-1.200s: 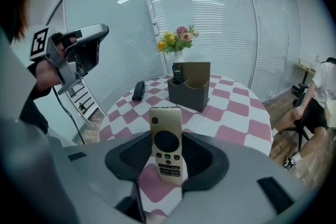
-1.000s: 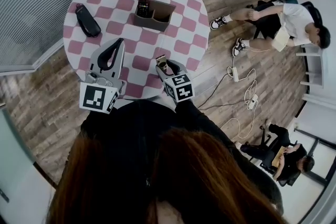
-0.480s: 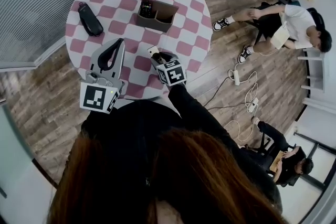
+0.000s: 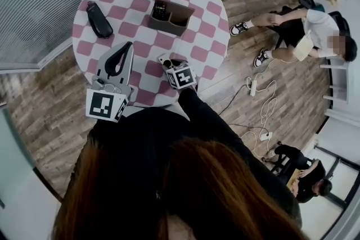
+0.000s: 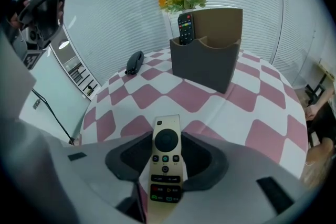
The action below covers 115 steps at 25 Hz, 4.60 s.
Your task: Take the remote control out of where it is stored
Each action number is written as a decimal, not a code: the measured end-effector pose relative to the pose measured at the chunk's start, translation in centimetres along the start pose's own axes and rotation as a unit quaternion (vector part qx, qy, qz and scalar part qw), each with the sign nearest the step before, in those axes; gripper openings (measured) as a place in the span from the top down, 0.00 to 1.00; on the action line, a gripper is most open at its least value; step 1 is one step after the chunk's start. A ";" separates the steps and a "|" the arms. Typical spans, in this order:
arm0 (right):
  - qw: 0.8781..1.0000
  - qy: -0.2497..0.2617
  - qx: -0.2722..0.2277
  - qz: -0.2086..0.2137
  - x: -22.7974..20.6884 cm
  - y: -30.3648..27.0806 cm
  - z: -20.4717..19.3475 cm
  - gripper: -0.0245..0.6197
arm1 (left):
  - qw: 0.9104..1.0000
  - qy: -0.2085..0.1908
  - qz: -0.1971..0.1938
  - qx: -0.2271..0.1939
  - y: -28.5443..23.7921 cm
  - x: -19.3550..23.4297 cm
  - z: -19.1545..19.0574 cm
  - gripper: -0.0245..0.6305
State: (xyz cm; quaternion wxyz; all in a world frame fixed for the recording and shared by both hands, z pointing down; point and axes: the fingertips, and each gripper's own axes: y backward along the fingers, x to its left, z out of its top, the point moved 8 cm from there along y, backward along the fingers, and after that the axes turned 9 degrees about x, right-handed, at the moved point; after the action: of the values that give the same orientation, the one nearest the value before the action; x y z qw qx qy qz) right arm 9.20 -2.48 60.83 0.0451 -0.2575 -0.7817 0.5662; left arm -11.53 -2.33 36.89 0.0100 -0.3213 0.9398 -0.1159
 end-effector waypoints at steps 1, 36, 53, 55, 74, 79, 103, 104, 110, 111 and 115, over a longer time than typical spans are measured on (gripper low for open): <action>1.000 0.000 0.000 0.002 0.0 -0.1 -0.1 0.68 | 1.000 0.000 0.001 0.000 0.0 0.0 0.0 0.95; 0.930 0.075 -0.358 -0.046 1.8 11.6 5.6 0.94 | 1.000 -0.012 -0.008 -0.004 0.1 -0.3 0.2 0.95; 0.895 0.064 -0.442 -0.020 4.1 20.6 5.9 0.94 | 0.999 -0.011 -0.030 0.005 -0.8 -1.0 -0.6 0.95; 0.891 0.071 -0.447 -0.024 4.4 21.2 6.0 0.94 | 0.999 -0.013 -0.031 0.005 -0.8 -1.0 -0.5 0.95; 0.891 0.066 -0.448 -0.021 4.7 21.7 7.0 0.94 | 0.999 -0.029 -0.038 0.006 -1.4 -1.3 -0.2 0.95; 0.894 0.063 -0.444 -0.016 4.7 21.2 7.4 0.94 | 0.999 -0.027 -0.032 0.006 -1.5 -0.9 -0.4 0.95; 0.915 0.025 -0.389 -0.103 1.0 12.3 13.4 0.94 | 0.999 -0.030 -0.018 -0.013 -0.1 0.0 1.1 0.95; 0.917 0.022 -0.384 -0.108 0.8 11.6 13.8 0.94 | 0.999 -0.030 -0.017 -0.013 0.0 0.0 1.1 0.95; 0.922 -0.008 -0.366 -0.127 -0.1 8.5 15.7 0.94 | 1.000 -0.029 0.001 -0.012 0.8 1.1 1.2 0.95; 0.923 -0.011 -0.363 -0.130 -0.3 8.1 15.9 0.94 | 0.999 -0.030 0.004 -0.012 0.9 1.3 1.2 0.95; 0.926 -0.021 -0.349 -0.139 -0.6 6.6 16.8 0.94 | 0.999 -0.034 0.007 -0.011 1.3 1.7 1.2 0.95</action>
State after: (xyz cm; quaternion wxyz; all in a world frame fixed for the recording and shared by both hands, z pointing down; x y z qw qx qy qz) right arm 5.91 -15.74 49.05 0.0138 -0.1334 -0.9587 0.2507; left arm -13.59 -2.60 35.52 0.0396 -0.3184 0.9424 -0.0947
